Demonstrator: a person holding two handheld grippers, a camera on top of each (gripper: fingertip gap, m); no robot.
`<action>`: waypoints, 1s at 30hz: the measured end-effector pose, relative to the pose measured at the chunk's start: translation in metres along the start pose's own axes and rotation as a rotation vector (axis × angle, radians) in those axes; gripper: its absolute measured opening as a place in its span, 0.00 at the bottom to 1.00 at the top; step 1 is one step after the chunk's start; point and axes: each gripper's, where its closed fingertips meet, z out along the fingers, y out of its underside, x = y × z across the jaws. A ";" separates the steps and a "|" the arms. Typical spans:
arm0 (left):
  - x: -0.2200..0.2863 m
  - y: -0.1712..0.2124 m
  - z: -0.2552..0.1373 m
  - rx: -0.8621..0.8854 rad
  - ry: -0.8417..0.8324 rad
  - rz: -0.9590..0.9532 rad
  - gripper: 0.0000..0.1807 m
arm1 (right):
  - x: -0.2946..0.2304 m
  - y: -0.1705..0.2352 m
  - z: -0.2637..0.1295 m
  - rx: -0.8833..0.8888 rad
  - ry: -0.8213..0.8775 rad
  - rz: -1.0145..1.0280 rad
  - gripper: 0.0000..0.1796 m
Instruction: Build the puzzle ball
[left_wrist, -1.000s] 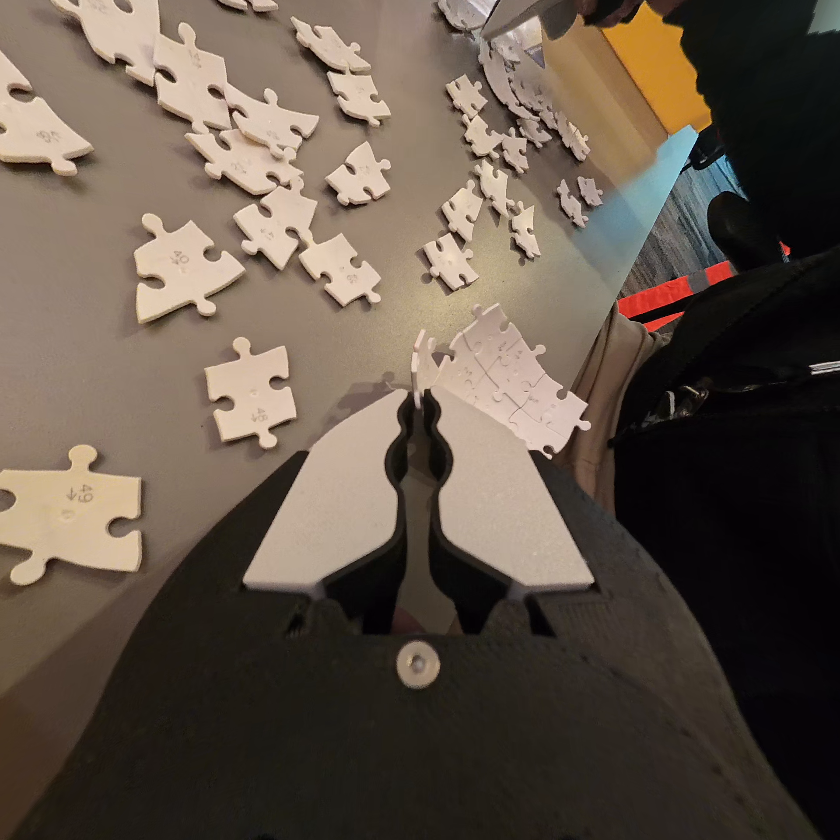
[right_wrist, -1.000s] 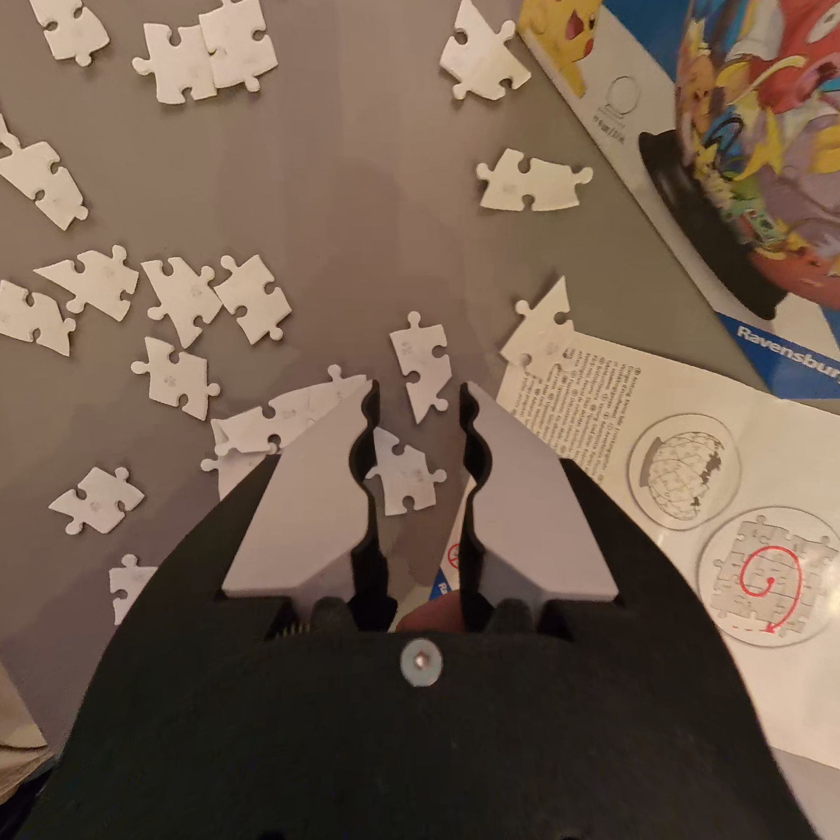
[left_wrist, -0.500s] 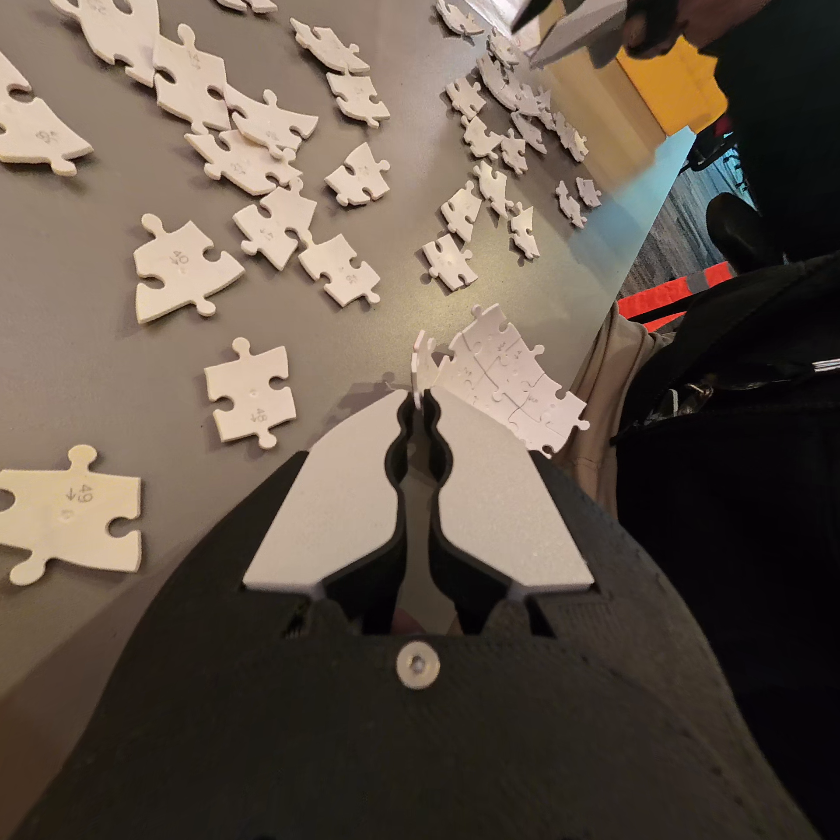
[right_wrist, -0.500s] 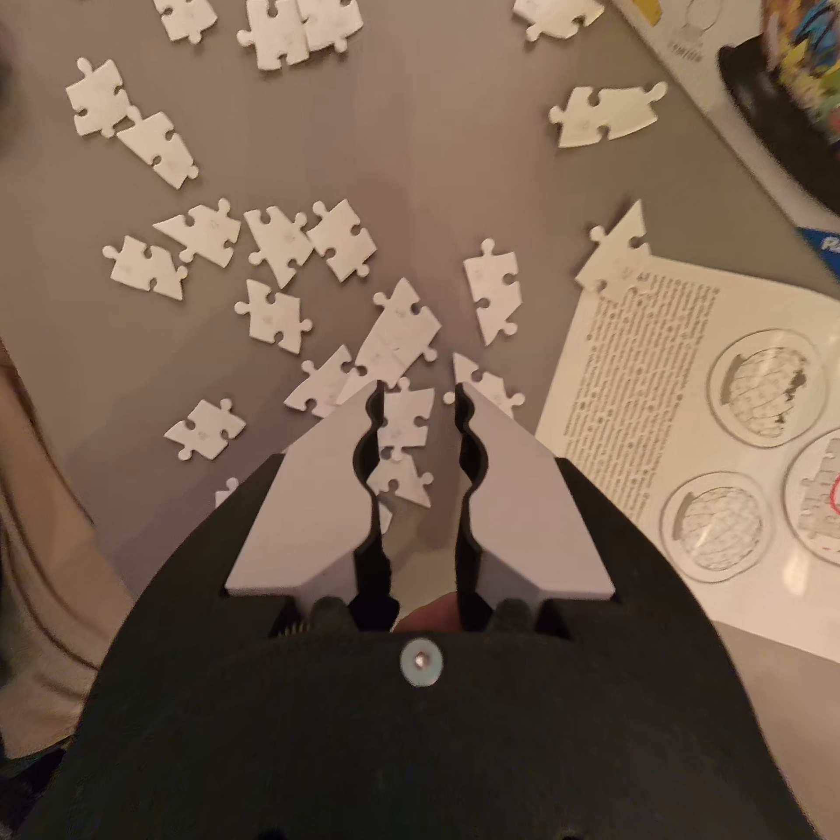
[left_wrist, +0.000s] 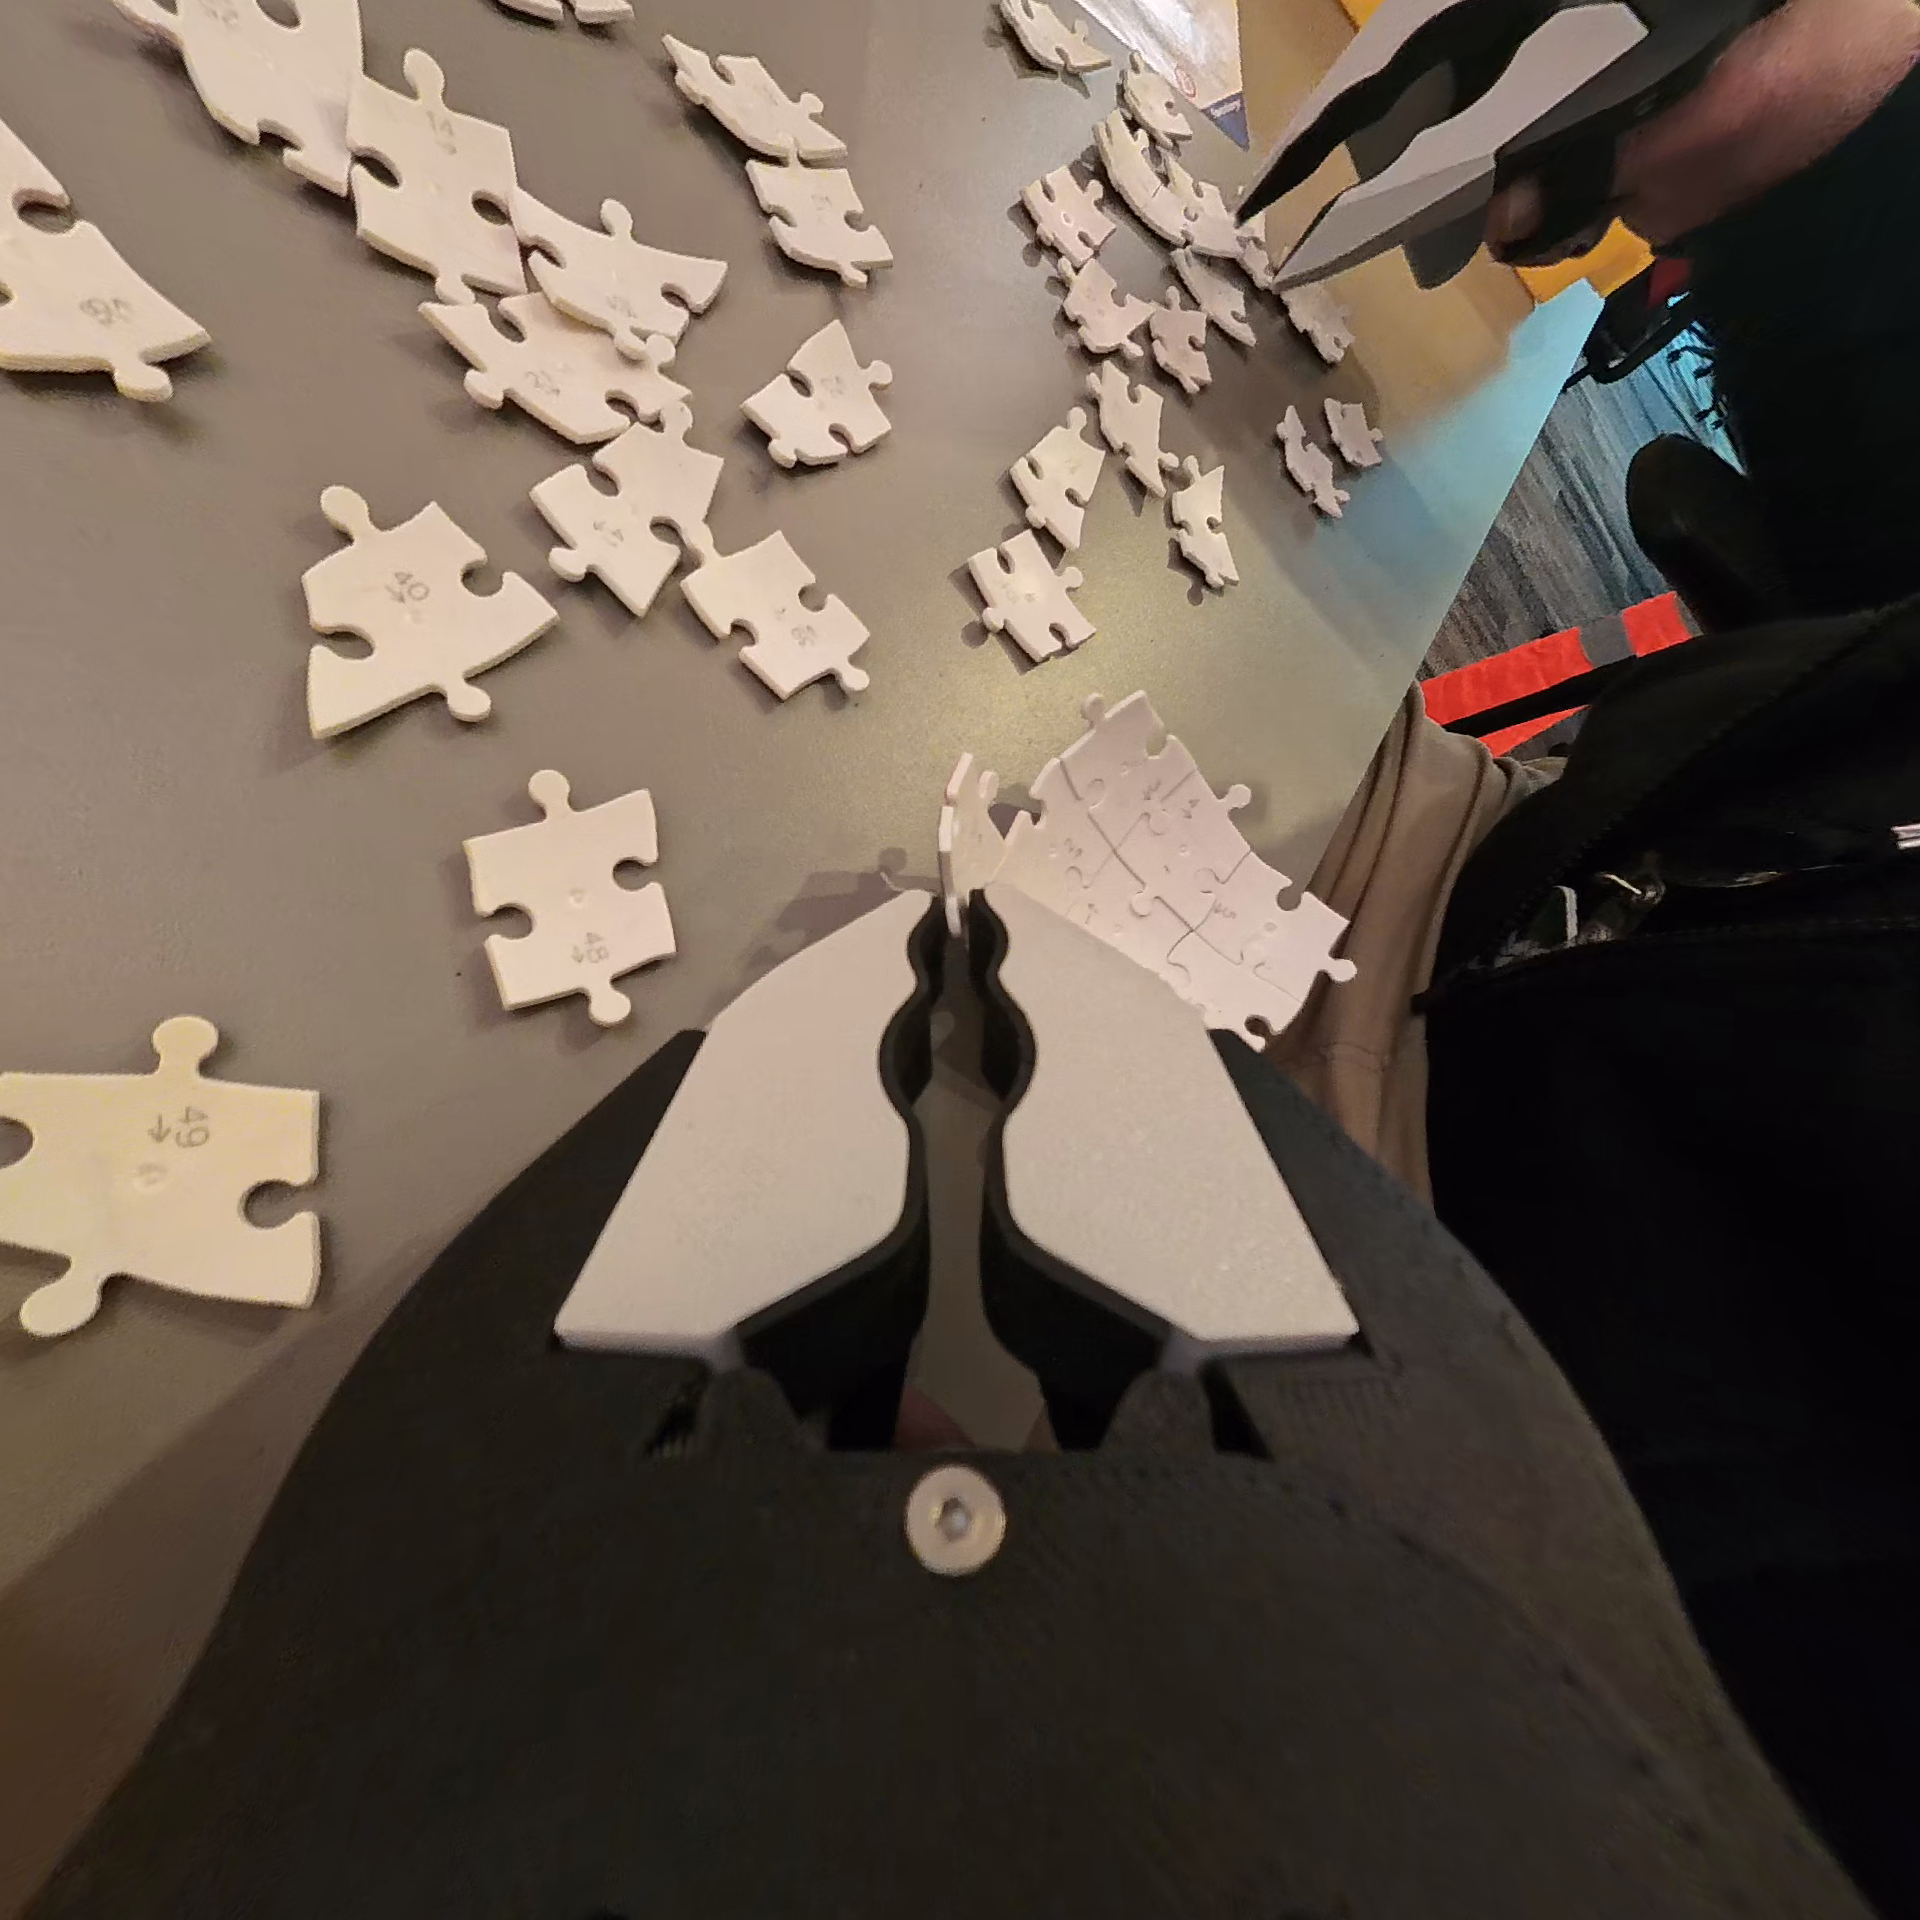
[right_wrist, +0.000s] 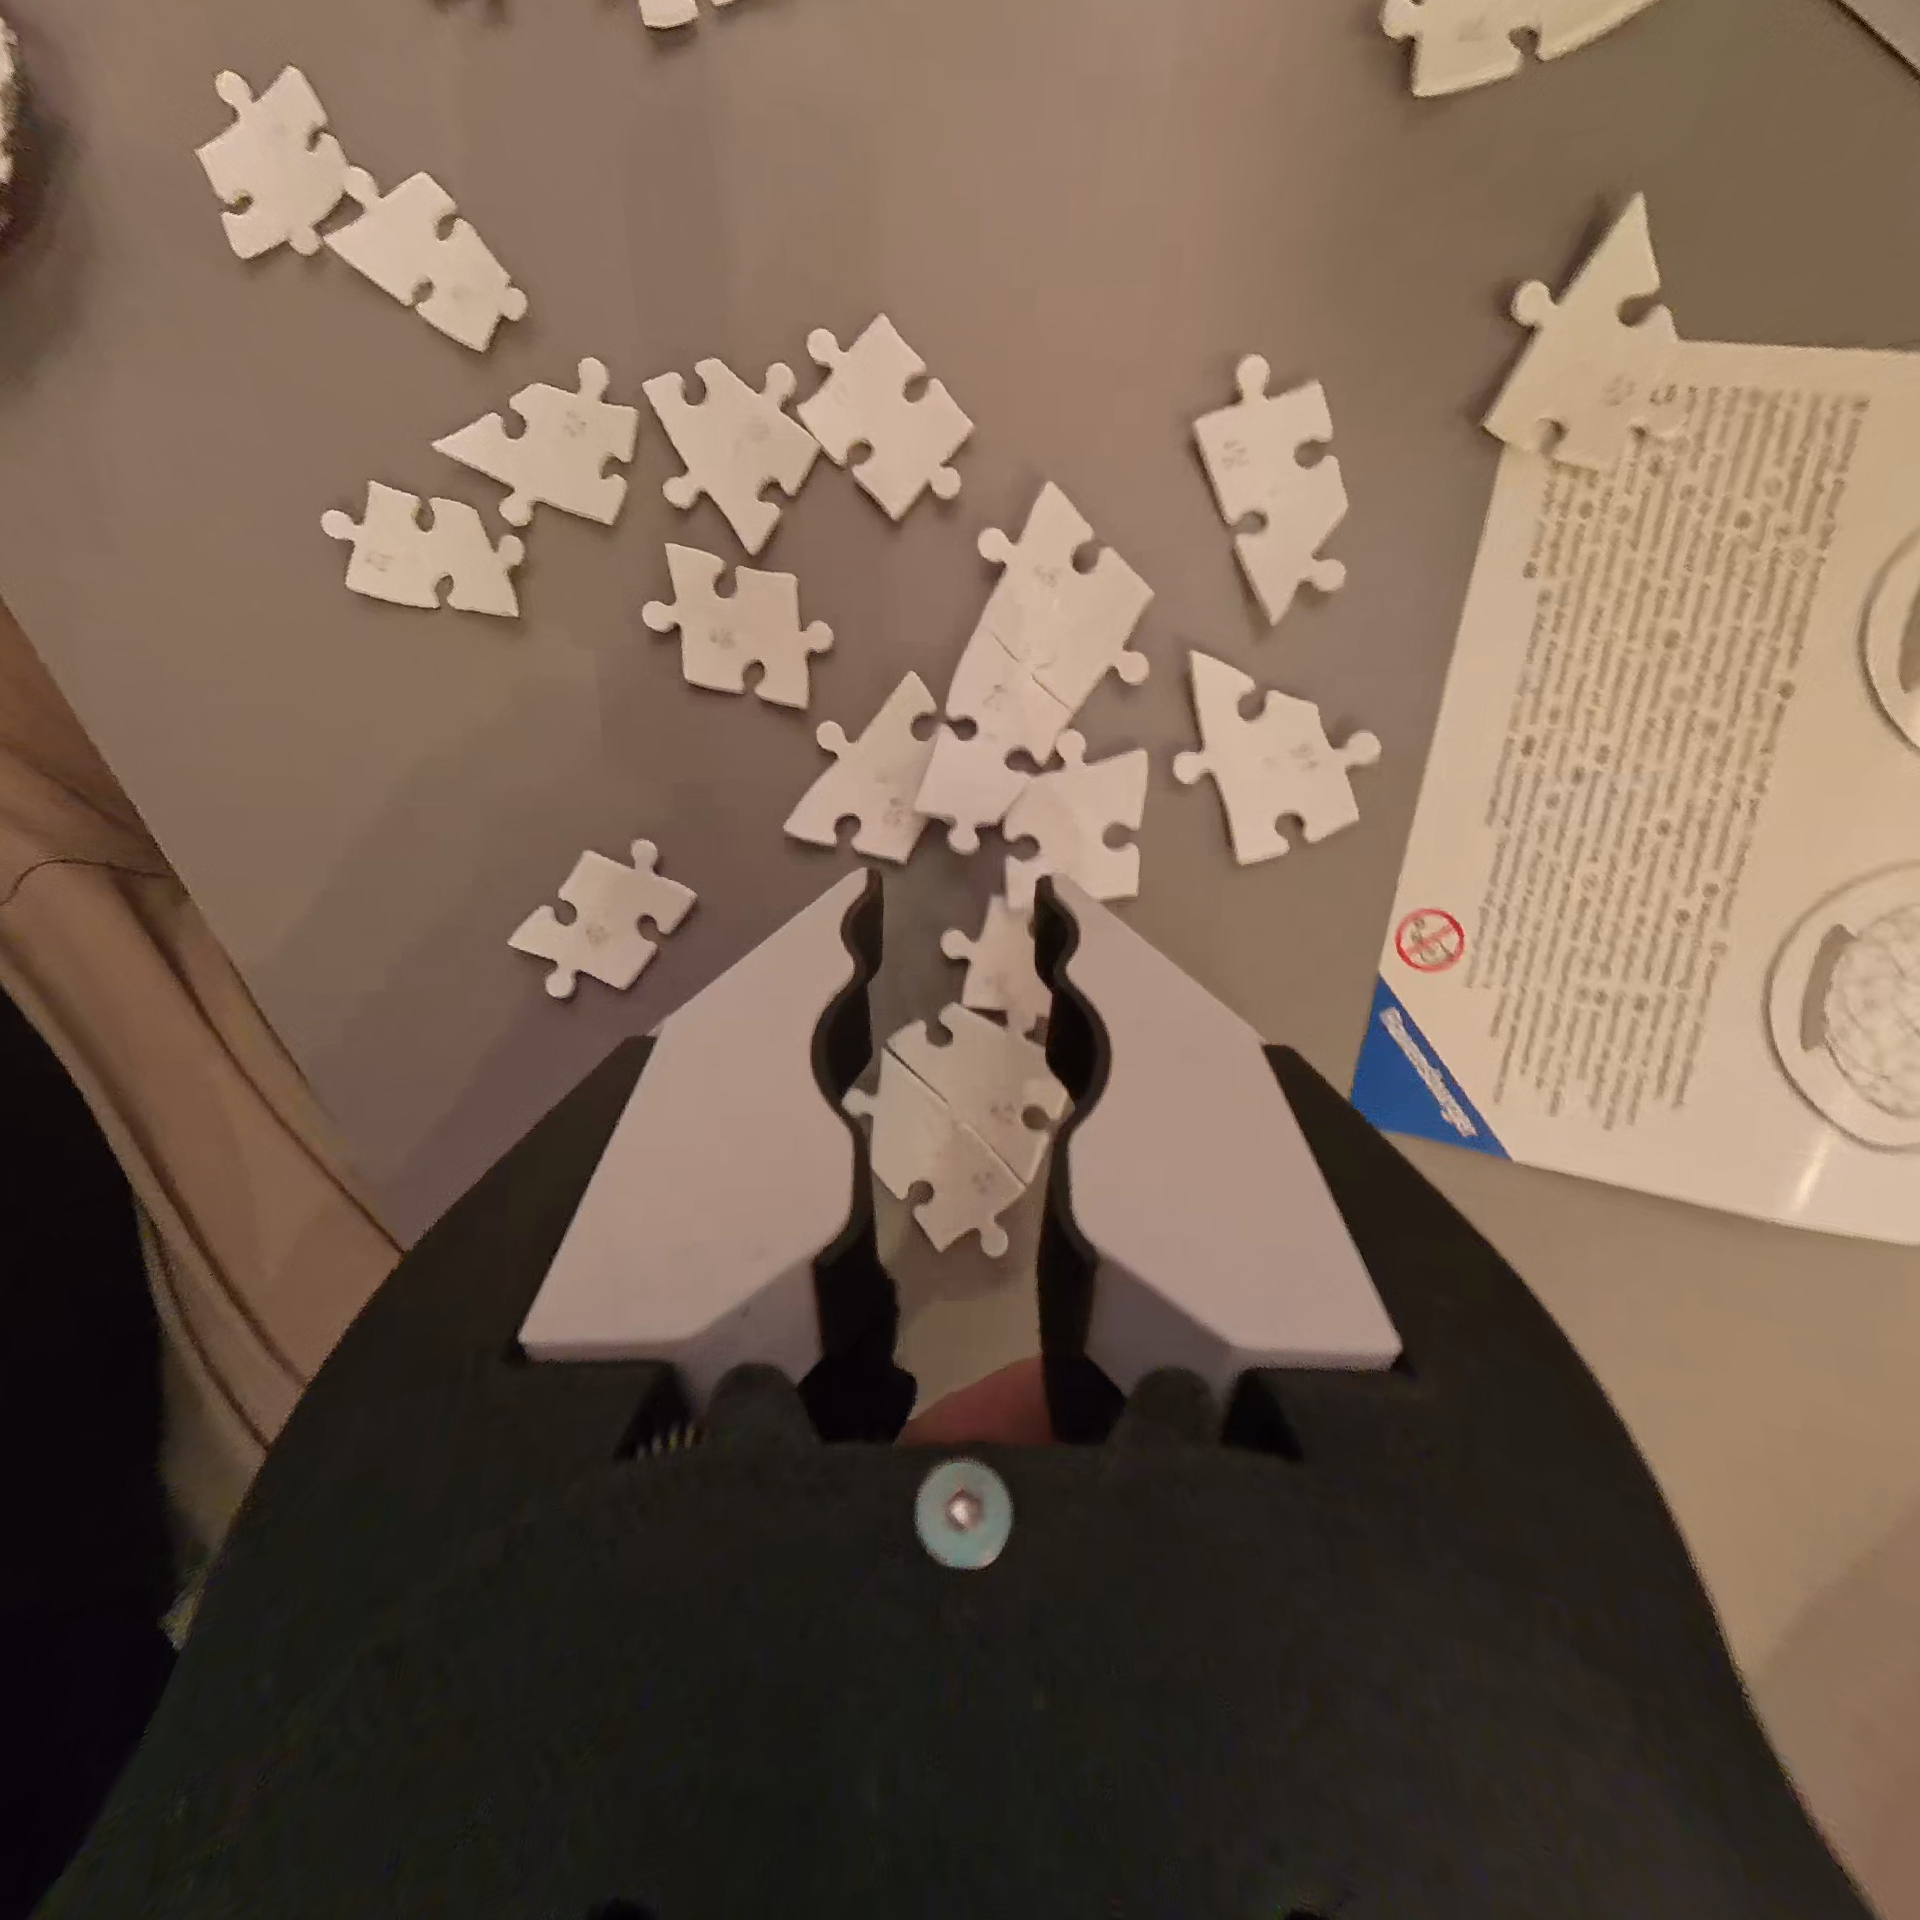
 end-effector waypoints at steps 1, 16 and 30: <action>0.000 0.000 0.000 0.002 -0.001 -0.001 0.02 | 0.003 0.003 -0.002 -0.002 0.011 0.013 0.15; -0.001 -0.001 0.001 -0.001 0.001 -0.003 0.02 | 0.024 0.040 -0.019 -0.029 0.121 0.037 0.22; -0.001 -0.001 0.001 -0.002 0.002 -0.003 0.02 | 0.014 0.065 -0.034 -0.055 0.098 0.057 0.22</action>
